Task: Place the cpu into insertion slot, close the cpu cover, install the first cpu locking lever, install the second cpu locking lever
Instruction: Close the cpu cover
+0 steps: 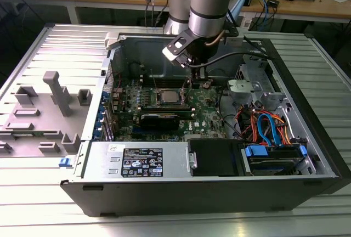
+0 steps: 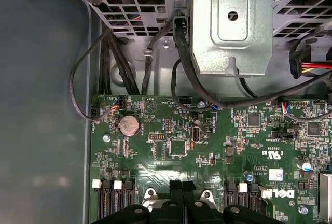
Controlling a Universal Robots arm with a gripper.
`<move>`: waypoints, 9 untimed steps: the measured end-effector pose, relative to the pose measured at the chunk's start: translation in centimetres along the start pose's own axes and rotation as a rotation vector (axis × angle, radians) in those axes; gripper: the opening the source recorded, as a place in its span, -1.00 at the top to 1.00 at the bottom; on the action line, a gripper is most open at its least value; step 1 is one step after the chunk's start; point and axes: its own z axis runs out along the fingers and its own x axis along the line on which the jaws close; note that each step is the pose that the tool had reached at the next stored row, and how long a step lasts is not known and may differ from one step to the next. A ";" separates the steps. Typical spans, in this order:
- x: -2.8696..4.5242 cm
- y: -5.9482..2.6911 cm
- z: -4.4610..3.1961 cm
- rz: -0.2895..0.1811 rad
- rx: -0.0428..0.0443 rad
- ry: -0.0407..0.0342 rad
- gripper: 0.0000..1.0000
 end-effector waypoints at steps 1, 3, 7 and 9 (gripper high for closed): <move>0.00 -0.02 0.00 0.000 0.0000 0.0000 0.79; 0.00 -0.08 0.00 0.000 0.0000 -0.0001 0.79; 0.00 -0.24 0.00 0.000 0.0000 -0.0001 0.79; 0.01 -0.32 0.00 0.000 0.0000 0.0000 0.79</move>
